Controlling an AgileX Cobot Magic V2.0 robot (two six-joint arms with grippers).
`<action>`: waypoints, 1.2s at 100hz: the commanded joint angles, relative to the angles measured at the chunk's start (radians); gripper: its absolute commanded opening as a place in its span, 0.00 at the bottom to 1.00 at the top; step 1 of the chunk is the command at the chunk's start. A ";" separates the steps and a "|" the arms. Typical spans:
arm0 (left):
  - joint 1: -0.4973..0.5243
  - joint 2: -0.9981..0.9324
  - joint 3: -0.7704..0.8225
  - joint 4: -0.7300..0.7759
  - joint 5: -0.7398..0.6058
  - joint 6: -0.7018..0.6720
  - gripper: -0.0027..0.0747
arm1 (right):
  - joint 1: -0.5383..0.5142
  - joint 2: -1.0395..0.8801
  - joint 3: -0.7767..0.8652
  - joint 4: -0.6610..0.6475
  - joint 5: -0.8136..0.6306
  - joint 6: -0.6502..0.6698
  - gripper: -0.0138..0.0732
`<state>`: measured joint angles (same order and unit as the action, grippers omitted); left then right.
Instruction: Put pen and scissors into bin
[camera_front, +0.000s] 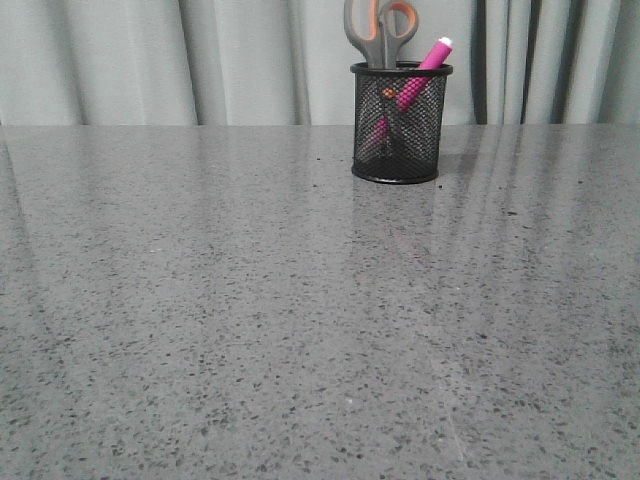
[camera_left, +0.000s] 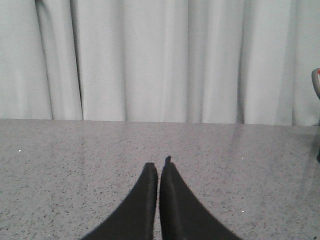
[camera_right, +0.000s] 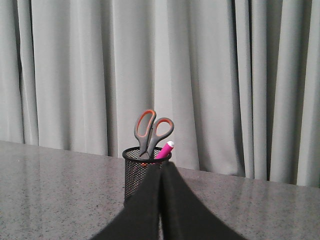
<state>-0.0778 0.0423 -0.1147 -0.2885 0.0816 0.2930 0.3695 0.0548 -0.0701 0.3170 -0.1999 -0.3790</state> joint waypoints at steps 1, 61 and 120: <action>0.003 0.011 0.000 0.138 -0.075 -0.135 0.01 | -0.004 0.004 -0.027 -0.007 -0.070 -0.012 0.07; 0.008 -0.079 0.161 0.235 -0.101 -0.220 0.01 | -0.004 0.004 -0.027 -0.007 -0.070 -0.012 0.07; 0.007 -0.079 0.161 0.227 -0.095 -0.220 0.01 | -0.004 0.004 -0.027 -0.007 -0.070 -0.012 0.07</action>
<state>-0.0728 -0.0039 0.0013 -0.0506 0.0701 0.0853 0.3695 0.0548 -0.0701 0.3170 -0.1999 -0.3797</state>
